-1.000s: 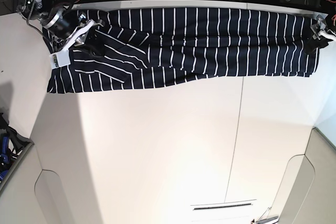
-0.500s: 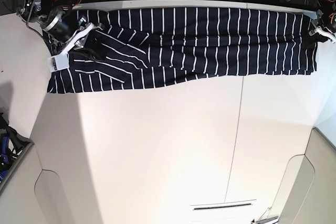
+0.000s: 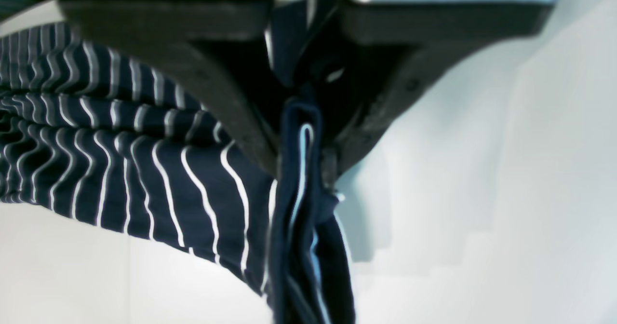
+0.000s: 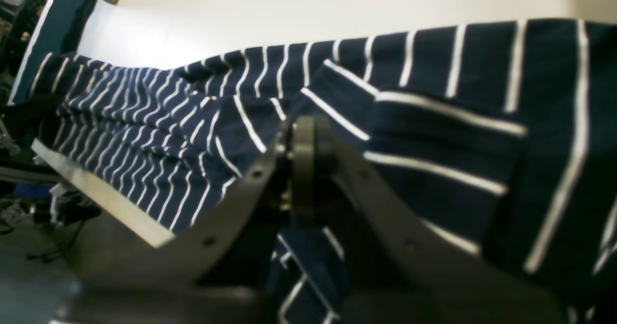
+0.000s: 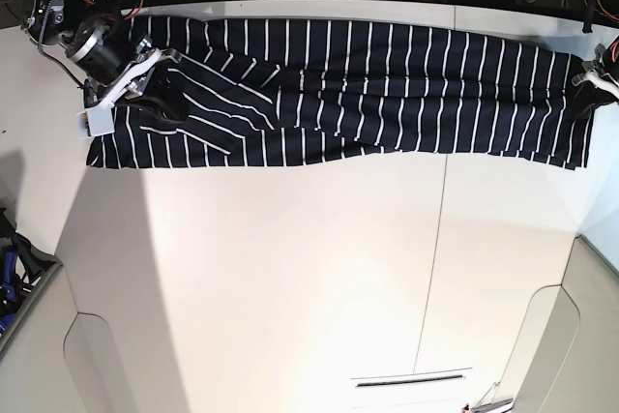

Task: Fold the T-shirt properly
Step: 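Hold both ends of the long folded strip and straighten it, then fold the strip end held by the left gripper toward the right gripper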

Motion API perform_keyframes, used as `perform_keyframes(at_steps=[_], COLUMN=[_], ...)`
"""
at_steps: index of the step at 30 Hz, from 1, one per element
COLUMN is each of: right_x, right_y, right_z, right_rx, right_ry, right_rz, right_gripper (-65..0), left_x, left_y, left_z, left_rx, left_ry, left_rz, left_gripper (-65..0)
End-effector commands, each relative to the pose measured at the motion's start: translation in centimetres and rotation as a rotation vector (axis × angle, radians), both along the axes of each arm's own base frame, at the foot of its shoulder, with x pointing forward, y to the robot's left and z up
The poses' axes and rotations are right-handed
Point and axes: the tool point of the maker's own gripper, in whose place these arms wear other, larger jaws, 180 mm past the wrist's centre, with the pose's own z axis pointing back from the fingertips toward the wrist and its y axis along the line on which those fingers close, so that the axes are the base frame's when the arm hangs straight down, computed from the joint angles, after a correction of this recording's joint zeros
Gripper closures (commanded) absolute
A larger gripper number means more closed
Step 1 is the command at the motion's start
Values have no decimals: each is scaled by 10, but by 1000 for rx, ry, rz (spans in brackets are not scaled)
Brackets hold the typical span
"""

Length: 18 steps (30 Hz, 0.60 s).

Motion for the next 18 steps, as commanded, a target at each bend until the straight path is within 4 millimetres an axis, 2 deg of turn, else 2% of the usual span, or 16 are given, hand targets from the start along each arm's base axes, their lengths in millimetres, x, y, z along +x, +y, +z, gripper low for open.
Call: perform_keyframes(at_steps=[1,2,3,6,8,10,13,18], right_x=[10,11,13,16,16,16,17,18], right_y=[-2,-4,-6,-14,-18,-20,-24,-31], right_z=[16,17,18,21,22,23,23,24], right_rx=[11,12,13,13,12,9,4,-5], right_ry=[-55,-56,-59,-70,-74,-75,-77,-81], right_rz=[-2,-4,-10,-32,-42,-49,-60,-79], right_gripper=[0,0,-26,-148,-157,-157,-157,-157], left_x=[17,21,26,37,41,45,48,49], left_y=[8,11,13,20,19,9,-21,-106], left_z=[23,25,27,35,43,53,72,99], left_rx=[47,67,88,131,142,145,134,141], left_ry=[-68,-69,-69,-80,-98,-117,-151,-245], left_rz=[-13,-15,-17,-20,-30,-63,-153,-367], left_gripper=[0,0,0,0,0,0,0,0])
